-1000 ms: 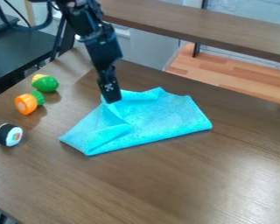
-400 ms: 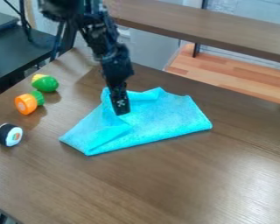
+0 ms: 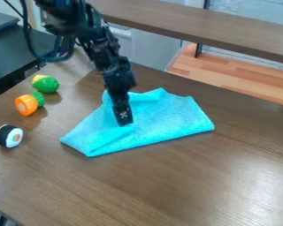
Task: Unfold the cloth from the top left to bottom left
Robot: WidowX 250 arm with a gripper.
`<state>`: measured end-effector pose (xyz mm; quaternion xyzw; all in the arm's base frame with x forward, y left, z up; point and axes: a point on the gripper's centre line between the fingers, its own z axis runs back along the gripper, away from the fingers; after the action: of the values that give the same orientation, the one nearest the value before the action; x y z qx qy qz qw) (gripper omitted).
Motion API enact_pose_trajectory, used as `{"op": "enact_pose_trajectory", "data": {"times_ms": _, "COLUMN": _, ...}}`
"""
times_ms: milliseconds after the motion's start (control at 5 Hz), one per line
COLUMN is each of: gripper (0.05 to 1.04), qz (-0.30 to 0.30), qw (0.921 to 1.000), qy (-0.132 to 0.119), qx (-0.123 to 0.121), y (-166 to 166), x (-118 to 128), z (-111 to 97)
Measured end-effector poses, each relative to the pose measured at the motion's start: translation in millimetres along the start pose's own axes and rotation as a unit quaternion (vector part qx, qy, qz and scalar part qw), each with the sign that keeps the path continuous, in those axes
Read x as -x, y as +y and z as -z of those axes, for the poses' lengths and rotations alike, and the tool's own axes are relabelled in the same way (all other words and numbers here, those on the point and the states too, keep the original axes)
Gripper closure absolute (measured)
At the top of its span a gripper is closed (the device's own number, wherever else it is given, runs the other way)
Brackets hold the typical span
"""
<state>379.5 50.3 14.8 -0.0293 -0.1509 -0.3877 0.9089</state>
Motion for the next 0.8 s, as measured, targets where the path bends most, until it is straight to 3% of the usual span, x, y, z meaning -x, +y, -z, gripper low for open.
{"op": "enact_pose_trajectory", "data": {"times_ms": 400, "gripper": 0.082, "qz": 0.005, "qw": 0.9999, "qy": 0.008, "qx": 0.014, "y": -14.5, "x": 2.6, "z": 14.3}}
{"op": "enact_pose_trajectory", "data": {"times_ms": 800, "gripper": 0.083, "qz": 0.027, "qw": 0.9985, "qy": 0.013, "qx": 0.045, "y": -56.7, "x": 12.2, "z": 21.1}}
